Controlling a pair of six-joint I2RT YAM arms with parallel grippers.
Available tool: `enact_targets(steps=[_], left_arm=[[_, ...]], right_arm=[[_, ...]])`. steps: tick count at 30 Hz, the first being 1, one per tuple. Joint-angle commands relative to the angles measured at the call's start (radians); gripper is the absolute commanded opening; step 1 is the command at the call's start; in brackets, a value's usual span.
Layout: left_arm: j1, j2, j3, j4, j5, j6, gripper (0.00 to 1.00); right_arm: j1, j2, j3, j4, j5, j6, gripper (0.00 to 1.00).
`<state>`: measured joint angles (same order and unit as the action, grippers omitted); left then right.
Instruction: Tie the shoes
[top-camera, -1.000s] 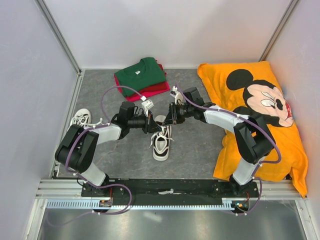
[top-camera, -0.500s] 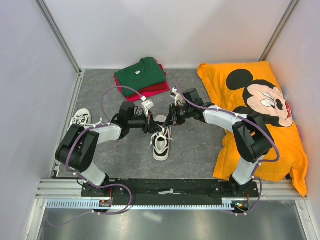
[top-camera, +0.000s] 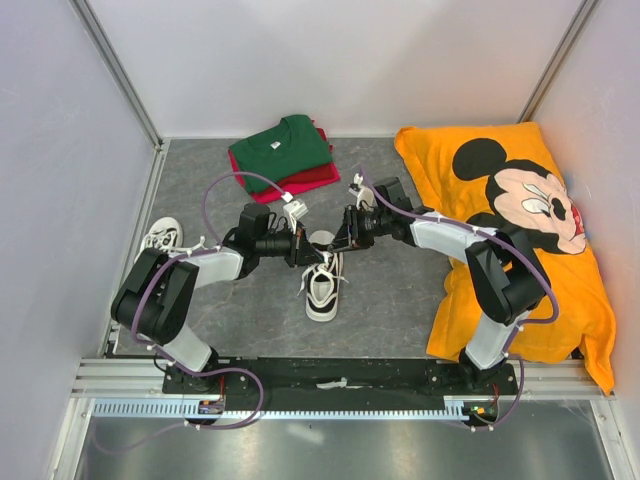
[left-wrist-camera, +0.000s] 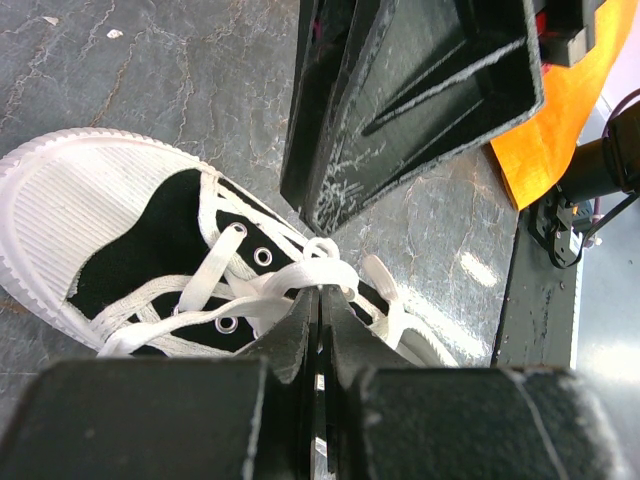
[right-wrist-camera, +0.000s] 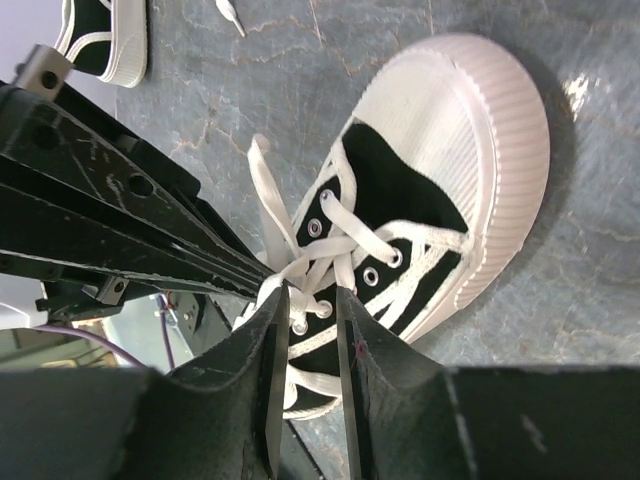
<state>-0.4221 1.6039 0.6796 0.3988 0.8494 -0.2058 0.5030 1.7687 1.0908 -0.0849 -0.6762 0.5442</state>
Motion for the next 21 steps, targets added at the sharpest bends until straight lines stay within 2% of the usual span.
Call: enact_targets(steps=[1,8,12,15,16,19,21], left_arm=[[-0.001,0.005,0.020,0.032,0.033,0.003,0.04],[0.000,0.007,0.017,0.032,0.030,0.008,0.04],[0.000,0.004,0.018,0.032,0.031,0.008,0.04],[0.000,0.007,0.018,0.032,0.030,0.009,0.04],[-0.001,0.007,0.020,0.032,0.030,0.008,0.04],[0.000,0.007,0.020,0.032,0.030,0.008,0.04],[0.000,0.007,0.018,0.032,0.028,0.008,0.05]], right_arm=[[0.002,-0.006,-0.023,0.050,-0.029,0.060,0.33],[0.002,0.011,-0.052,0.137,-0.083,0.138,0.34],[0.003,0.021,-0.057,0.145,-0.097,0.152,0.30],[0.002,0.018,-0.057,0.145,-0.097,0.151,0.23],[0.002,0.017,-0.058,0.145,-0.095,0.151,0.16],[0.002,0.009,-0.065,0.146,-0.085,0.149,0.04],[0.002,0.008,-0.065,0.145,-0.086,0.151,0.02]])
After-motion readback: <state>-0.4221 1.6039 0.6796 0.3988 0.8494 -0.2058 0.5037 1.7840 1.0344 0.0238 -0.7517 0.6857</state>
